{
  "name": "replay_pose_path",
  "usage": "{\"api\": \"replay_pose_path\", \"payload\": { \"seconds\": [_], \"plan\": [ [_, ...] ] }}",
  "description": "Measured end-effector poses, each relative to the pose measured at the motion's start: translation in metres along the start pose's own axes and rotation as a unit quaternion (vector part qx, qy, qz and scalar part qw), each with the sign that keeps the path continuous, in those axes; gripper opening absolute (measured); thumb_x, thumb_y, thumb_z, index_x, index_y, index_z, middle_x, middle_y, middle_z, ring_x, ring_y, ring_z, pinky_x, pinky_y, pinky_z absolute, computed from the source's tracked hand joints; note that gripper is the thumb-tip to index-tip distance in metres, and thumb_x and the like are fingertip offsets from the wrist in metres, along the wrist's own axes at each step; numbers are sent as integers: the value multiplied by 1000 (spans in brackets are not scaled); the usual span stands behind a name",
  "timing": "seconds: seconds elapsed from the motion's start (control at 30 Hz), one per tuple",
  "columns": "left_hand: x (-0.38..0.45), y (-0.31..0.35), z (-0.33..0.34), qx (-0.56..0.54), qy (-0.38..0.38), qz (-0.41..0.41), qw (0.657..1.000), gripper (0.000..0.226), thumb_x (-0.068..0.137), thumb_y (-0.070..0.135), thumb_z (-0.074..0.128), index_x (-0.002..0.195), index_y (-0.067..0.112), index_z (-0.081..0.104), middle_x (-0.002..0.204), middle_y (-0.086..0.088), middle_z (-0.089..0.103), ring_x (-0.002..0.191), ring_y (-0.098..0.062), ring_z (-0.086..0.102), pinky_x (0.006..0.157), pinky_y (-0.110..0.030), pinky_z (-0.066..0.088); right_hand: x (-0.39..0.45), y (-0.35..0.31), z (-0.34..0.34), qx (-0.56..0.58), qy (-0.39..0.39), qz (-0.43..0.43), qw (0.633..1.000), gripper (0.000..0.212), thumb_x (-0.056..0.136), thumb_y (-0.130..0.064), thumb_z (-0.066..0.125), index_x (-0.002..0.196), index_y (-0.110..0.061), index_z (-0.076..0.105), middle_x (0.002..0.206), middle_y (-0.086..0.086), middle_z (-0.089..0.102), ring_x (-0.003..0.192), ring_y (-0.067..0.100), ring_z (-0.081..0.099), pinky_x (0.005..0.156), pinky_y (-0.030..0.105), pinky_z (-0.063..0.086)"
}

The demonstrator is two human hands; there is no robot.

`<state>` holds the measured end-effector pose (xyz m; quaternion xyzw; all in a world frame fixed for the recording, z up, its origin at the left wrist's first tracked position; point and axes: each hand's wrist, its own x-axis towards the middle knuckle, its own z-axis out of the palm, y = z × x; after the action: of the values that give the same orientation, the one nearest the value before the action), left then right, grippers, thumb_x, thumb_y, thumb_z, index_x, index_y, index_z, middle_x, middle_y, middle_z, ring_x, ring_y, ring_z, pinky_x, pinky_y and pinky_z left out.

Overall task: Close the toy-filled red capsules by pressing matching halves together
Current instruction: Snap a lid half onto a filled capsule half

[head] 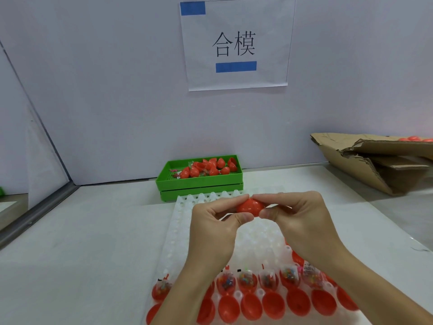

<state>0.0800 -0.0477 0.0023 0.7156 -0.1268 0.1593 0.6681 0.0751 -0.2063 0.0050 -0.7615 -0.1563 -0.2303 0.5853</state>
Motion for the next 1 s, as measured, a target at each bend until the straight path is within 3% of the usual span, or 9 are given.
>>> {"api": "replay_pose_path", "payload": {
  "seconds": [0.33,0.57,0.77,0.9,1.0],
  "plan": [
    [-3,-6,6,36,8,48,998,38,73,-15,75,94,17,79,84,11,76,83,-3,69,76,-14,54,-3,5,4,-82,20,-41,996,33,79,12,74,95,-16,80,80,-6,78,76,3,72,81,26,59],
    [-4,-10,11,53,15,69,996,39,79,-24,64,100,6,78,85,7,73,82,0,68,72,-11,54,-2,10,6,-86,21,-47,995,33,78,14,74,94,-14,81,72,-13,74,69,1,69,74,18,57],
    [-4,-7,10,26,-16,40,999,33,85,-2,73,105,24,72,96,7,72,94,-4,68,77,-12,53,-1,3,4,-50,8,-16,999,43,82,6,74,100,-33,76,93,-22,75,90,-2,71,86,19,56],
    [-3,-5,8,-4,-6,17,1000,26,84,6,76,103,23,72,96,12,74,91,-5,69,74,-13,53,-1,3,3,-19,-26,19,999,37,88,-1,71,116,-24,72,105,-11,76,100,5,71,90,26,57],
    [-3,-4,8,-12,-7,9,1000,27,84,5,76,104,22,70,97,13,72,91,-6,70,73,-13,54,0,1,2,6,-41,44,998,38,90,-4,69,122,-25,68,110,-9,75,102,3,70,92,23,56]
  ]
}}
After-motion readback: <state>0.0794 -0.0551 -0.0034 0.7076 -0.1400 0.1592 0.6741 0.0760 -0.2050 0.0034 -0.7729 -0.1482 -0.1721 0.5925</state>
